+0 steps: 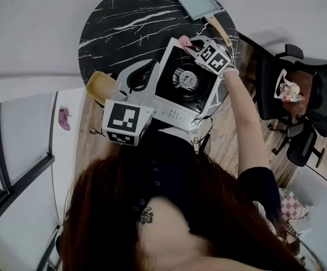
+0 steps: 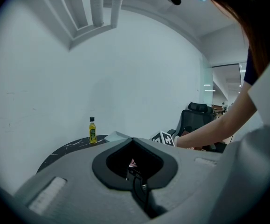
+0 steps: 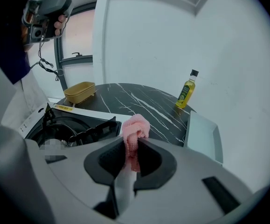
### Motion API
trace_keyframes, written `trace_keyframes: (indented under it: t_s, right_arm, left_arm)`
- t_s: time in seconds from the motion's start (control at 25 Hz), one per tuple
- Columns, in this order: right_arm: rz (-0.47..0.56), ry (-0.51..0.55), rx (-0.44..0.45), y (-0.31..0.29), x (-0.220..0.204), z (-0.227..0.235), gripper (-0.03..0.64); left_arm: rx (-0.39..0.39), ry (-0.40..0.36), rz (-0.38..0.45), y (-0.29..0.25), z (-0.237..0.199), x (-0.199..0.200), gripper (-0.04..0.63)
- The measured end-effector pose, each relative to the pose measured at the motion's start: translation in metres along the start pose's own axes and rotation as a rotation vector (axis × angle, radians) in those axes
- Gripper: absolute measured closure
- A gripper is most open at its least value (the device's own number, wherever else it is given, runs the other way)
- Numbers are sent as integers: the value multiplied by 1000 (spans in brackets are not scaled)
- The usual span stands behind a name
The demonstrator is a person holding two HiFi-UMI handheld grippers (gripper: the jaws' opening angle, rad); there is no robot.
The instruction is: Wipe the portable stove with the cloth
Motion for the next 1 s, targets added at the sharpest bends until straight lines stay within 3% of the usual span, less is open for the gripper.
trace_keyframes:
  t_s: [0.44,1.0]
  right_arm:
    - [-4,16,15,4,-8,2,558]
    - [-77,12,108,12,-21,16,560]
  left_arm:
    - [-8,-14,0,0,6,2,584]
    - [-18,-15,1,-6,9,2,584]
Point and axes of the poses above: the fingertips, and each gripper's own axes: y backward along the fingers, z to its right, x out of its top, the point moved 7 cm from there along y, backward along the fingers, and after that the axes turned 14 degrees about -x, right-handed, at the moved point
